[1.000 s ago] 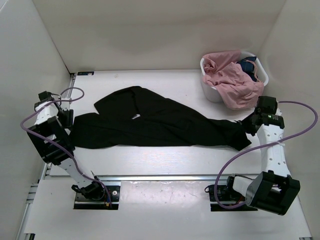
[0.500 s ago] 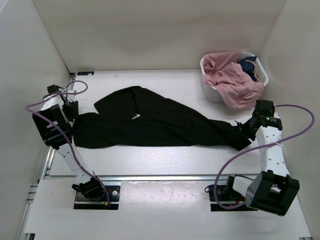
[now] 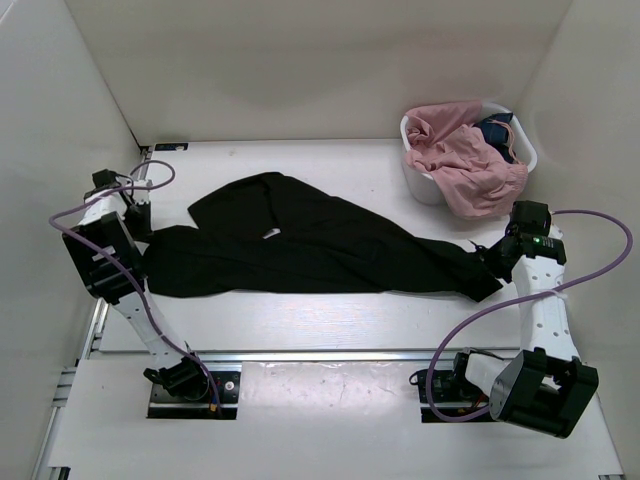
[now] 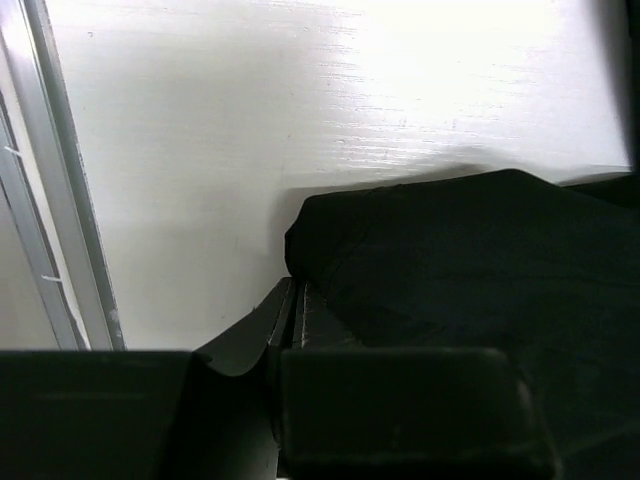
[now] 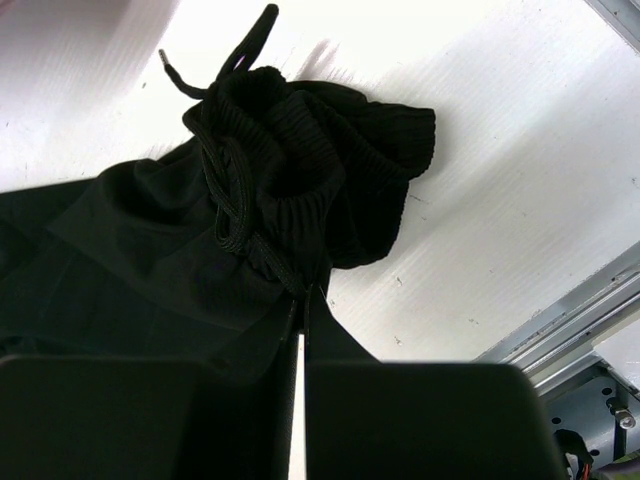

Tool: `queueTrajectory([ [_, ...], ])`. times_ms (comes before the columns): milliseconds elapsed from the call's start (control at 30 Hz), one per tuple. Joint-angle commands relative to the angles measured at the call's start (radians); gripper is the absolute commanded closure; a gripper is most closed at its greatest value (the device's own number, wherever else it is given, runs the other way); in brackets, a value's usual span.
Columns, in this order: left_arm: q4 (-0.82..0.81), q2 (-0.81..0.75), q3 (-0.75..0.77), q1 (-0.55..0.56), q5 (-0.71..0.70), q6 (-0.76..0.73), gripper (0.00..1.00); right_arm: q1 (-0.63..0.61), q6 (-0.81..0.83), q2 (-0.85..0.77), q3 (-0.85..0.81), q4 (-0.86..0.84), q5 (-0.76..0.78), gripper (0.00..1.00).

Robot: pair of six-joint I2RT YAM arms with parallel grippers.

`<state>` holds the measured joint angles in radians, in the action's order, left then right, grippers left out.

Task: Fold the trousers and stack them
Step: Flatten the trousers out

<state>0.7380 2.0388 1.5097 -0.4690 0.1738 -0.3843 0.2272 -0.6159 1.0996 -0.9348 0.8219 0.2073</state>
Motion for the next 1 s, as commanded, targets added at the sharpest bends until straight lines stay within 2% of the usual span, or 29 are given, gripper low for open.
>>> queueTrajectory([
  [0,0.007,-0.106,-0.013,-0.003,0.007,-0.001,0.85,0.001,0.024,-0.017,-0.010,0.020,0.015,1.00],
  [133,0.008,-0.158,-0.013,-0.003,-0.023,-0.022,0.85,0.001,0.024,-0.017,-0.010,0.020,0.015,1.00],
  [267,0.038,-0.198,0.081,-0.003,-0.011,-0.047,0.85,0.011,0.024,0.023,-0.076,-0.001,0.006,1.00],
  [433,0.182,-0.229,0.390,-0.016,0.023,-0.094,0.85,0.020,0.024,0.144,-0.349,0.065,-0.008,1.00],
  [500,0.216,-0.261,0.408,-0.034,0.010,-0.131,0.85,0.059,0.024,0.144,-0.452,0.118,-0.031,1.00],
  [600,0.225,-0.330,0.339,-0.088,-0.045,-0.180,0.85,0.125,0.034,0.106,-0.467,0.170,-0.058,1.00],
  [633,0.225,-0.345,0.266,-0.114,-0.081,-0.217,0.85,0.139,0.035,0.092,-0.444,0.180,-0.072,1.00],
  [733,0.225,-0.410,0.128,-0.170,-0.120,-0.286,0.85,0.152,0.045,0.025,-0.320,0.204,-0.095,1.00],
  [867,0.225,-0.469,-0.139,-0.256,-0.174,-0.375,0.85,0.170,0.065,-0.062,-0.135,0.258,-0.095,1.00],
  [967,0.204,-0.470,-0.245,-0.330,-0.226,-0.433,0.85,0.170,0.074,-0.133,0.000,0.281,-0.095,1.00],
])
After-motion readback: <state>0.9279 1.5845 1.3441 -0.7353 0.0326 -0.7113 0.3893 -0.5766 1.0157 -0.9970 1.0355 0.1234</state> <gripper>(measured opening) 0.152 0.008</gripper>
